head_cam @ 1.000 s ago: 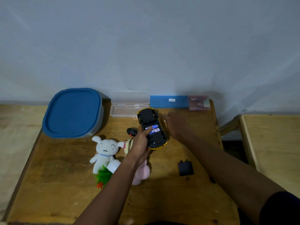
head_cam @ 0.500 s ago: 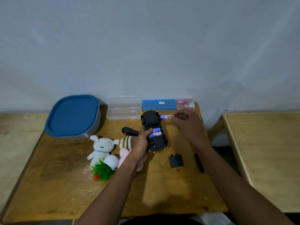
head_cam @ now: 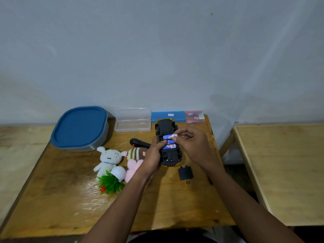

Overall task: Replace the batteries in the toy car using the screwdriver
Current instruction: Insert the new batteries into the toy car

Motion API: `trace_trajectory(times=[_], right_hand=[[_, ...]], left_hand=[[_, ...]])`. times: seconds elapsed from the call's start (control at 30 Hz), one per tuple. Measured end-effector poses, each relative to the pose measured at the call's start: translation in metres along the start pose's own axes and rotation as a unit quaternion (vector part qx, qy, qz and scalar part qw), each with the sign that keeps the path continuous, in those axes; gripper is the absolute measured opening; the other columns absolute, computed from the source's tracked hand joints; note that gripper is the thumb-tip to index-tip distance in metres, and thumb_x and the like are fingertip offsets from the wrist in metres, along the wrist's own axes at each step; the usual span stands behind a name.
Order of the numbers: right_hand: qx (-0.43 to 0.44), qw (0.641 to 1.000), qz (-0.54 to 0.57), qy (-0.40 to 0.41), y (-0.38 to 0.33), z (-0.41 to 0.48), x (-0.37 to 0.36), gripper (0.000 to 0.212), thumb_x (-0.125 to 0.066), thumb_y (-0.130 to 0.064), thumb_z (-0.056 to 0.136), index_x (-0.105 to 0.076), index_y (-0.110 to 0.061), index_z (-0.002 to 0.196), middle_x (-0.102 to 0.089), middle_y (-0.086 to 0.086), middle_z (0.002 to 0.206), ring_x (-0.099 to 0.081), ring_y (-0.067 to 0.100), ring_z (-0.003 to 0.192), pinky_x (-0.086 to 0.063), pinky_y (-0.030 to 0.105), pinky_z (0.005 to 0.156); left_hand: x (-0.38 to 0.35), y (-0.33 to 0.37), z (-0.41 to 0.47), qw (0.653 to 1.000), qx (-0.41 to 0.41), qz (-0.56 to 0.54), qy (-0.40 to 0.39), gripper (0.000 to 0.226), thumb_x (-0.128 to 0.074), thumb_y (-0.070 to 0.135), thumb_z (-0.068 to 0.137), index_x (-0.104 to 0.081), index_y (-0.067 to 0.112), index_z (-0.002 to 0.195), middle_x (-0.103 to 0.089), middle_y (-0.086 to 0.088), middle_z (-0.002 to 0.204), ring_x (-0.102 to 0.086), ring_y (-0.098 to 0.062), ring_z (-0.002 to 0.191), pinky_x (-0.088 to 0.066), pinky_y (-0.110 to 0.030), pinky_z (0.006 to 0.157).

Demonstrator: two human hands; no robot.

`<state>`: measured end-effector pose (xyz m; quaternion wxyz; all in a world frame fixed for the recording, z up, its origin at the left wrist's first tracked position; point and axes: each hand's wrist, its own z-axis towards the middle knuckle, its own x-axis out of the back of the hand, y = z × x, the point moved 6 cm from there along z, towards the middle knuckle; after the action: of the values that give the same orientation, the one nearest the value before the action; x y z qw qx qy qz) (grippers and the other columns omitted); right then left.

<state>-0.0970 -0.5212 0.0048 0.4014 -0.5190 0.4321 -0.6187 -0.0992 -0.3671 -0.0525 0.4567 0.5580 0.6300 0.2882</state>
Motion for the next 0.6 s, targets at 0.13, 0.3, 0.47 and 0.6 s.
trace_trajectory(times=[0.13, 0.3, 0.47, 0.6], right_hand=[[0.005, 1.000, 0.000, -0.005, -0.003, -0.002, -0.001, 0.014, -0.079, -0.014, 0.082, -0.074, -0.013, 0.095, -0.074, -0.003, 0.091, -0.072, 0.011, 0.082, -0.062, 0.036, 0.066], [0.007, 1.000, 0.006, -0.014, -0.006, -0.003, -0.005, 0.013, -0.079, -0.014, 0.082, -0.074, -0.015, 0.095, -0.074, -0.003, 0.091, -0.072, 0.010, 0.081, -0.061, 0.031, 0.063], [0.019, 1.000, -0.014, -0.001, -0.011, -0.004, -0.008, 0.013, -0.080, -0.015, 0.081, -0.077, -0.018, 0.093, -0.074, -0.011, 0.089, -0.069, 0.003, 0.081, -0.059, 0.026, 0.070], [0.039, 0.997, -0.040, 0.051, -0.004, -0.007, -0.010, 0.017, -0.081, -0.022, 0.080, -0.079, -0.022, 0.097, -0.074, -0.011, 0.093, -0.065, 0.006, 0.092, -0.053, 0.018, 0.077]], left_hand=[[-0.001, 0.002, -0.004, 1.000, -0.004, -0.002, -0.003, 0.028, -0.049, 0.018, 0.102, -0.054, 0.022, 0.130, -0.068, -0.019, 0.122, -0.067, -0.040, 0.110, -0.052, -0.059, 0.095], [-0.002, 0.003, -0.007, 1.000, -0.001, -0.020, -0.021, 0.030, -0.048, 0.018, 0.103, -0.051, 0.021, 0.132, -0.066, -0.021, 0.124, -0.068, -0.038, 0.106, -0.052, -0.058, 0.094], [-0.001, 0.005, -0.009, 0.999, 0.004, -0.037, -0.026, 0.032, -0.049, 0.025, 0.103, -0.049, 0.019, 0.135, -0.067, -0.020, 0.124, -0.068, -0.040, 0.110, -0.055, -0.055, 0.091], [0.001, 0.003, -0.006, 0.999, 0.008, -0.032, -0.026, 0.032, -0.047, 0.035, 0.105, -0.048, 0.021, 0.134, -0.067, -0.019, 0.124, -0.069, -0.036, 0.110, -0.053, -0.060, 0.096]])
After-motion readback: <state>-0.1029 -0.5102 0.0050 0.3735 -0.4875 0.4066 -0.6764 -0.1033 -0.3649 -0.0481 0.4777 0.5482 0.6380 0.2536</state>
